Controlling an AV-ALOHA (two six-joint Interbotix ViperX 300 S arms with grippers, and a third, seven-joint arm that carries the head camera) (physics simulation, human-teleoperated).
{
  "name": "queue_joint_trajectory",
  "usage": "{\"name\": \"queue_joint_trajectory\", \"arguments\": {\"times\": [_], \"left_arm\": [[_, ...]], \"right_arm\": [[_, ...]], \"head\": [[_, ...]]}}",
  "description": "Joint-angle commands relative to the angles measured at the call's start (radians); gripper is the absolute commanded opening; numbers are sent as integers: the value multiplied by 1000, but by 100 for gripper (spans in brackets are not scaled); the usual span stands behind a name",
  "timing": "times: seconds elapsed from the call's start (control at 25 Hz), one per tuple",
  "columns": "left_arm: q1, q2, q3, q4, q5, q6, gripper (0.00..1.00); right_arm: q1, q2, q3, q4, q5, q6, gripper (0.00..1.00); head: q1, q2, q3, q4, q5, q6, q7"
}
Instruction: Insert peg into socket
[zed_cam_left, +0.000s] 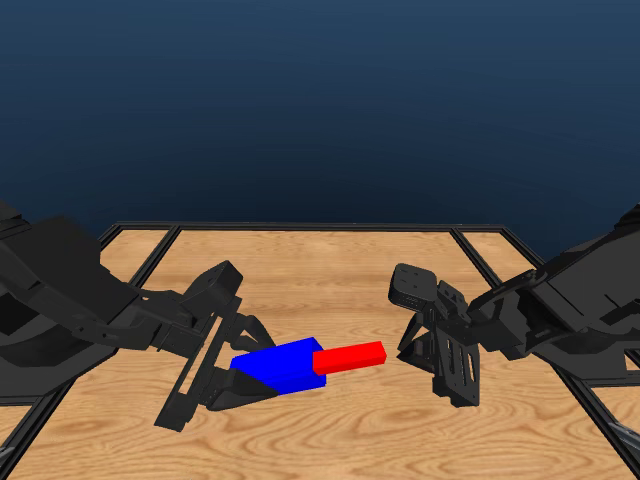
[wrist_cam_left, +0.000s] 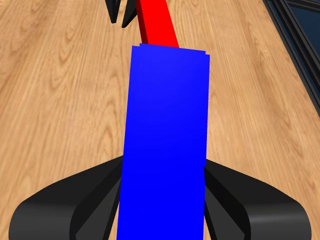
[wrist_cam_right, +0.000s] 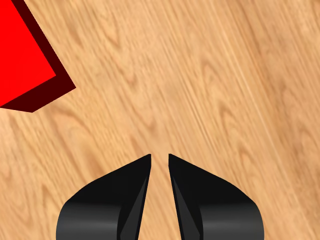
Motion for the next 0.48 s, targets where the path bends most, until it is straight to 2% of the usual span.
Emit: {"name": "queue_joint_trajectory", "arguments": {"times": [0.04,0.12,0.2,0.24,0.28,0.32,0.36,0.48], "left_arm": [[2,-2,-18,10,-41,-9,0],[1,5,-18,11,-39,-17,0],[4,-7,-11,13,-38,-28,0],[5,19,-14,14,-3,-26,0],[14,-8,-31,22,14,-25,0],[26,3,-39,14,9,-43,0],[13,6,-35,22,21,-42,0],[17,-9,-44,35,37,-48,0]], "right_arm": [[55,-36,-48,-100,110,131,0],[75,-44,-103,-139,146,150,0],[91,-13,-126,-174,154,170,0],[89,-14,-151,-173,147,154,0],[88,-4,-167,-176,143,140,0],[91,8,-172,-184,155,144,0],[87,15,-181,-188,148,144,0],[67,34,-201,-187,120,142,0]], "head": [[-4,4,-17,0,-6,2,0],[-6,5,-17,-1,-5,3,0],[-6,6,-17,-1,-5,4,1],[-7,6,-17,-1,-4,3,3],[-7,7,-17,-1,-4,4,3],[-7,7,-17,-1,-4,4,3],[-8,7,-17,-1,-3,4,3],[-7,8,-18,0,-5,6,6]]}}
